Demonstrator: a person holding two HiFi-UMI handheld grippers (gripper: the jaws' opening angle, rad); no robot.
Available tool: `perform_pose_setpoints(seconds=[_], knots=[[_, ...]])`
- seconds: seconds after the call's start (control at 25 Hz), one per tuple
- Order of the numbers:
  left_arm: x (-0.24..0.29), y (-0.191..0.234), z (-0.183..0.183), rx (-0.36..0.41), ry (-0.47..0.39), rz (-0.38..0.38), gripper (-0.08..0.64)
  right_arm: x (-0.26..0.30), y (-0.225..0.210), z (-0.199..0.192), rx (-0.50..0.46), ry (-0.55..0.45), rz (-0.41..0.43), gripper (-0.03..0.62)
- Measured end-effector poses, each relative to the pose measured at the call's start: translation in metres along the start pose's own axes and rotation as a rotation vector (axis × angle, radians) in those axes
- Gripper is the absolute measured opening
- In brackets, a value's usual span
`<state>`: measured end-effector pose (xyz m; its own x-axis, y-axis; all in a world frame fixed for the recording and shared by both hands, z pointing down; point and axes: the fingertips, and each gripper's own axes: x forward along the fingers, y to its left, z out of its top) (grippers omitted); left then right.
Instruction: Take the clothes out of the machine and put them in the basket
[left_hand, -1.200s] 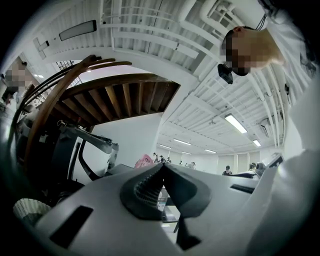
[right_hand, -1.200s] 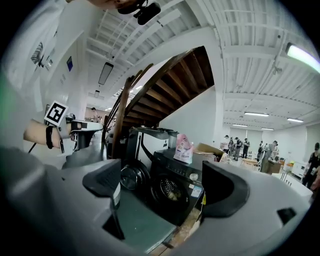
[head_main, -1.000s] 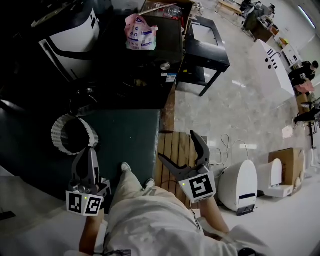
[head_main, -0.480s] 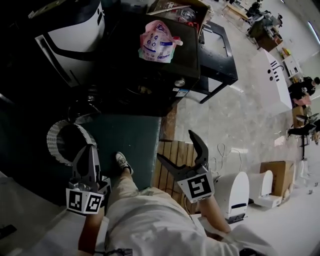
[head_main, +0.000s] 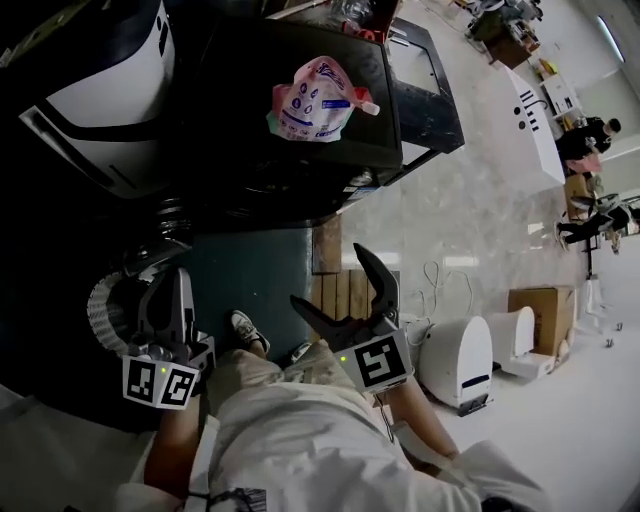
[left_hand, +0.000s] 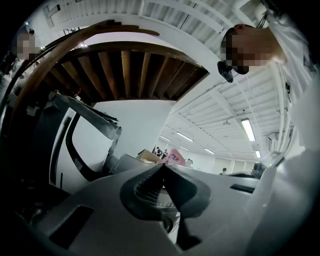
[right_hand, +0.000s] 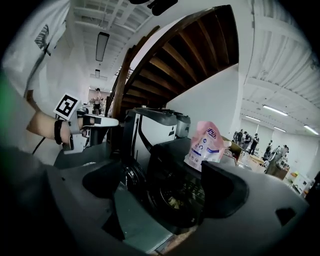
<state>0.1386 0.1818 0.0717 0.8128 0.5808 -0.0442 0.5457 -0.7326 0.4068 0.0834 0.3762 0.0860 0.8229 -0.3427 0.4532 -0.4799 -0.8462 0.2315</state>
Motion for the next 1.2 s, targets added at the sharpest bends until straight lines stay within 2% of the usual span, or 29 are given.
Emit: perform_pose_setpoints(seconds=[0.24,0.52,0.68,0.88,1.08,1.2], knots=[[0.034,0.006,-0.038,-0.013,0.04,-0.014,0.014,0.027,-0.012,-0.032,0.016,0.036,0.017,0.489],[0.031,0.026,-0.092,0.032,0.004,0.071,0.014,0.063,-0.012,-0.103,-0.022,0.054,0.096,0.489],[0.013,0.056,-0.152,-0.016,-0.021,0.139,0.014,0.101,0.011,-0.159,-0.083,0.095,0.164,0.489],[0.014,0.083,-0.199,-0.02,-0.046,0.107,0.014,0.15,0.051,-0.194,-0.16,0.031,0.247,0.489],[0.03,0.119,-0.264,0.004,-0.062,0.048,0.014,0.208,0.052,-0.258,-0.184,0.001,0.2,0.489],[0.041,0.142,-0.306,0.007,-0.065,0.041,0.014,0.242,0.043,-0.291,-0.197,-0.013,0.165,0.489]])
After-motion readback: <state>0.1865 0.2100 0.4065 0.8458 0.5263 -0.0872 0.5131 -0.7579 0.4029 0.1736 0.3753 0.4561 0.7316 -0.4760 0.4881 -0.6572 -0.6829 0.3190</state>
